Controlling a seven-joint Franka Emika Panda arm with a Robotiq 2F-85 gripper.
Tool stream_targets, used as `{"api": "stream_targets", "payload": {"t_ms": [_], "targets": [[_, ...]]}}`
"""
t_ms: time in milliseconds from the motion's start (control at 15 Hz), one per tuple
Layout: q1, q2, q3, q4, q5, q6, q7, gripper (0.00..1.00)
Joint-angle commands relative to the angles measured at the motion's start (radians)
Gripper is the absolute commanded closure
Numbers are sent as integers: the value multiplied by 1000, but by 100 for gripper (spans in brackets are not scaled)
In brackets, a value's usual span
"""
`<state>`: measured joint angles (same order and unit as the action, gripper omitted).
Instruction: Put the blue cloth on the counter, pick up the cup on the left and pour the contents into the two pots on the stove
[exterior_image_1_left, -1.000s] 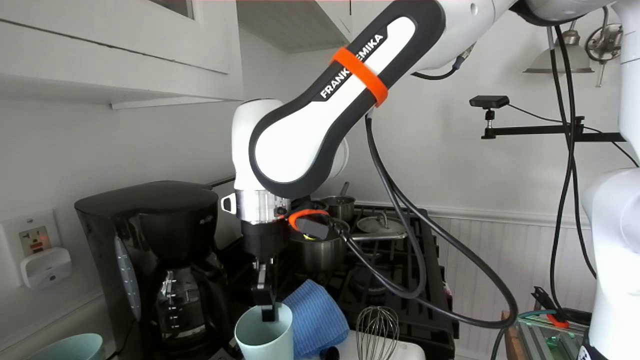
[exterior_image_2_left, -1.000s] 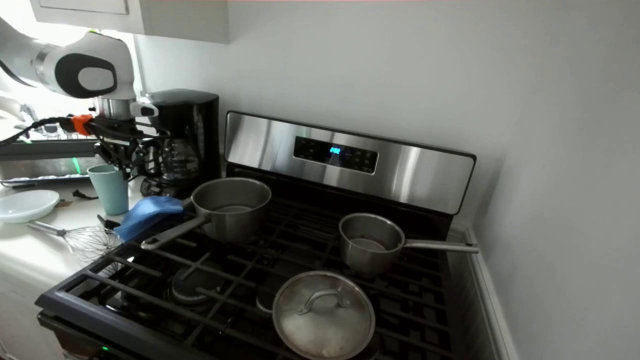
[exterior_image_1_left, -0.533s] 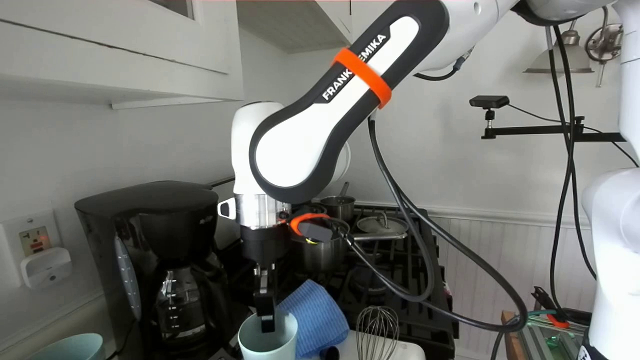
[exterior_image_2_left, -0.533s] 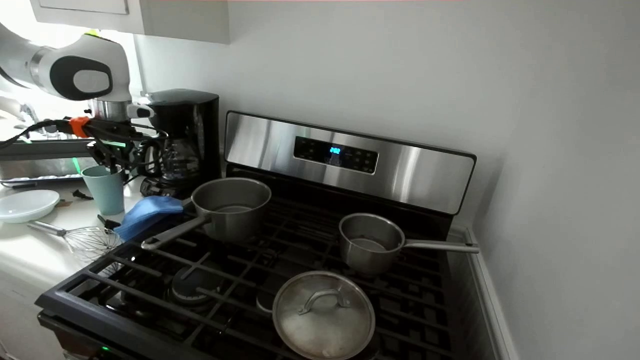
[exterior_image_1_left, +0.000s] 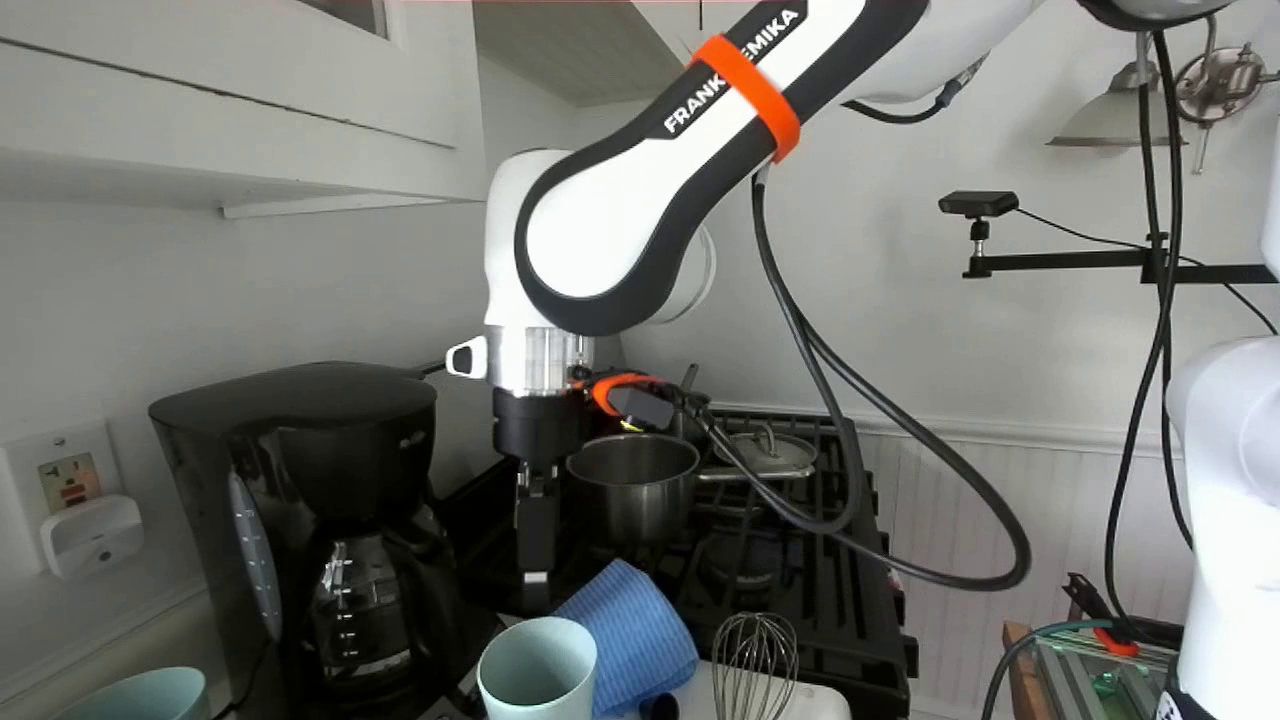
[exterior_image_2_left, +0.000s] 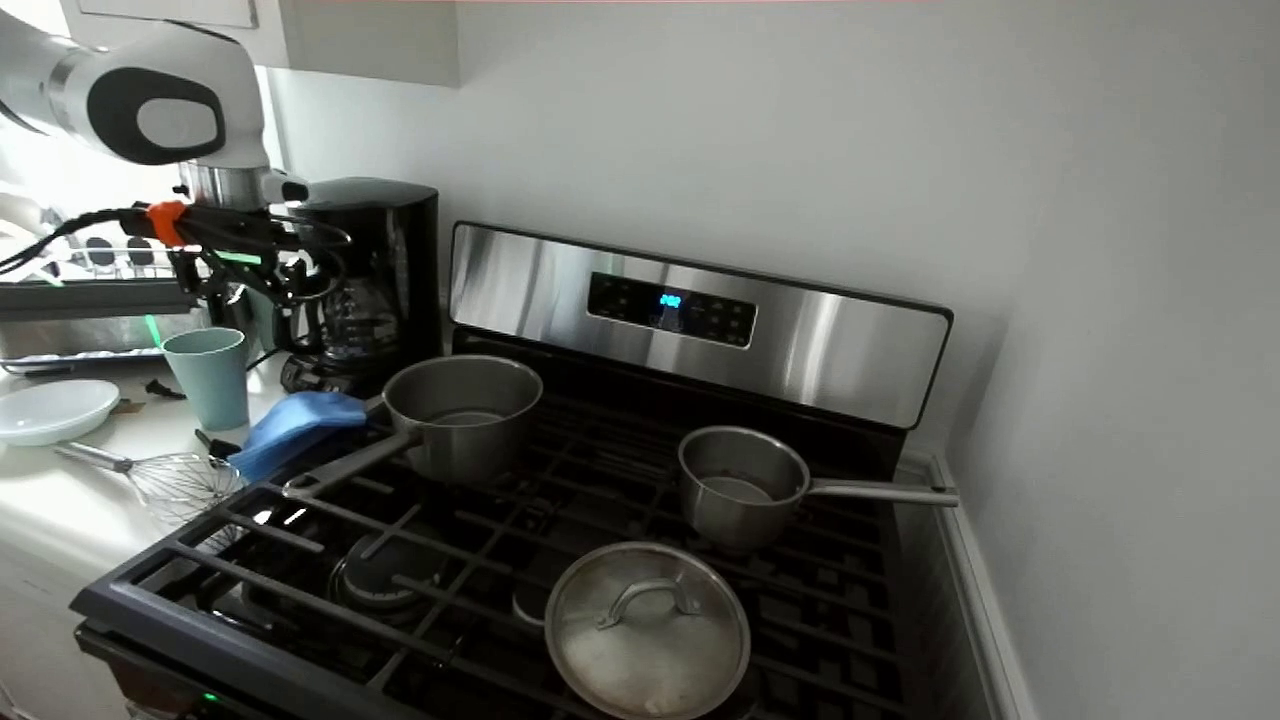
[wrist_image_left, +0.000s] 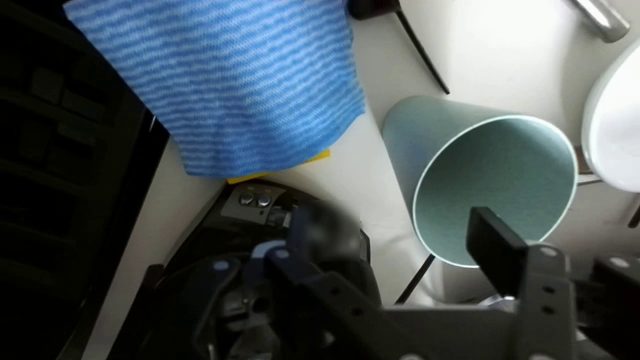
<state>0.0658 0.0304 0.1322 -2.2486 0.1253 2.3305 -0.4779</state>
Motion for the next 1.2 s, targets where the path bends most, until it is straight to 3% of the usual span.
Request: {"api": "stream_targets", "payload": {"t_ms": [0,800,1067,1133], "targets": [[-16,-91,-41,-22,51,-111,-71,0],[-48,-259,-201,27,112,-373,-78,0],[-58,-326,-231,34,81,-373,-49,0],[-48,-285,-229,36,76,-361,-66,0]]}}
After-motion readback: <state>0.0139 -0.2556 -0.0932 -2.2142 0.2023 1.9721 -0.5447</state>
